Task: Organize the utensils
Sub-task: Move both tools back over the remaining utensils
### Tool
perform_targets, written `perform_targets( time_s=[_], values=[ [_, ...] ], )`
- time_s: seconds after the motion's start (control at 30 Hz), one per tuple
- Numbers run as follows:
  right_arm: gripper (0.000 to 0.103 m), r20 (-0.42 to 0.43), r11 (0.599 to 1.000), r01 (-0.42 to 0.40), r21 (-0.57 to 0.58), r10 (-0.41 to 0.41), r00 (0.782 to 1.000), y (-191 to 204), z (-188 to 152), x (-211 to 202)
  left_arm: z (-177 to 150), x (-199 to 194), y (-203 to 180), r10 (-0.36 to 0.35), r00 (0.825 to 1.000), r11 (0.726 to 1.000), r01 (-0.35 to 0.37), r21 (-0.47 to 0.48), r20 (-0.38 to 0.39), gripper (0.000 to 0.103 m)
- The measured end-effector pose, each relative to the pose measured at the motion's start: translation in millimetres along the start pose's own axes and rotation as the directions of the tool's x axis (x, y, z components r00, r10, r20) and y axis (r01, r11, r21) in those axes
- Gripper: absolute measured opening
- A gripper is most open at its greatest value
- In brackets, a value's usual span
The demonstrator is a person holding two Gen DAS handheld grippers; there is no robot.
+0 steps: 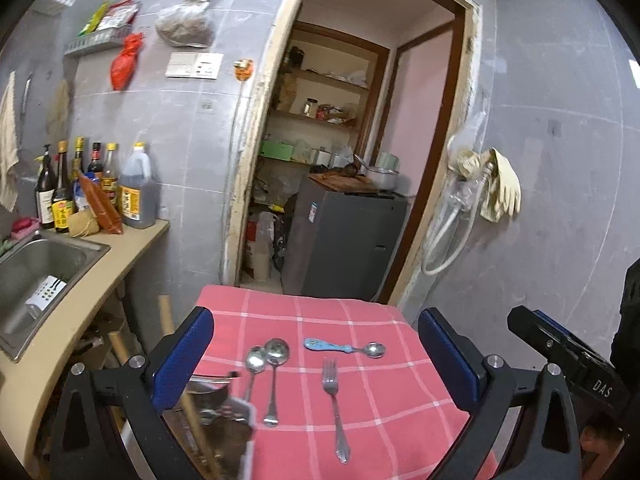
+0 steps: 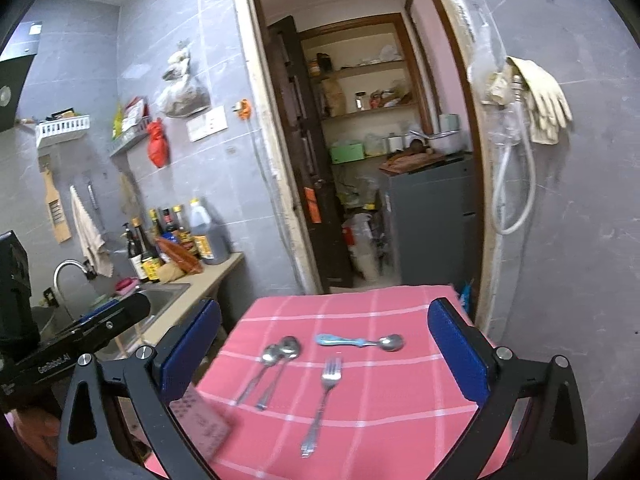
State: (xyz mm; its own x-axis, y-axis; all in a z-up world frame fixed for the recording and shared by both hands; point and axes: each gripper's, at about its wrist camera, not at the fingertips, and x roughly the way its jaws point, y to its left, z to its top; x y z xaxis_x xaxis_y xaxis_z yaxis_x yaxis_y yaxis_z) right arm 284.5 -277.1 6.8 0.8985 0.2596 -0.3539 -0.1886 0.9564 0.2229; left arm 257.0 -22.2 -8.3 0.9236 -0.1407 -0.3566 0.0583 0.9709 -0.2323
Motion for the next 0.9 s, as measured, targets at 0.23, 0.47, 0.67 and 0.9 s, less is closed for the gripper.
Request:
perform_targets(
  time_s=[0.23,0.47,0.67,0.9],
  values=[
    [0.102,-0.023,1.000,0.017,0.014,-0.017,1.000,-45.7,0.1,20.6,-5.7,32.6,-32.0,0.000,1.000,1.000,0.001,0.015,-0.026,0.103],
    [0.102,-0.086,0.999,-0.009,0.039,0.012,0.996,-90.0,-11.0,61.0,-19.1,76.1,-48.6,0.019,0.997,1.000,-0.019,-0.012,-0.070,0.103],
    [0.102,-0.180,0.996,-0.052,0.066,0.063,0.982,-118.0,-34.6,110.4,-41.7,123.6,-49.3,0.021,0.985,0.998,-0.030,-0.049,-0.170,0.103],
    [0.075,-0.295,0.986,-0.118,0.119,0.148,0.944,-132.7,-73.1,172.3,-72.9,176.0,-36.3,0.011,0.961,0.995,-0.036,-0.089,-0.275,0.097]
  ],
)
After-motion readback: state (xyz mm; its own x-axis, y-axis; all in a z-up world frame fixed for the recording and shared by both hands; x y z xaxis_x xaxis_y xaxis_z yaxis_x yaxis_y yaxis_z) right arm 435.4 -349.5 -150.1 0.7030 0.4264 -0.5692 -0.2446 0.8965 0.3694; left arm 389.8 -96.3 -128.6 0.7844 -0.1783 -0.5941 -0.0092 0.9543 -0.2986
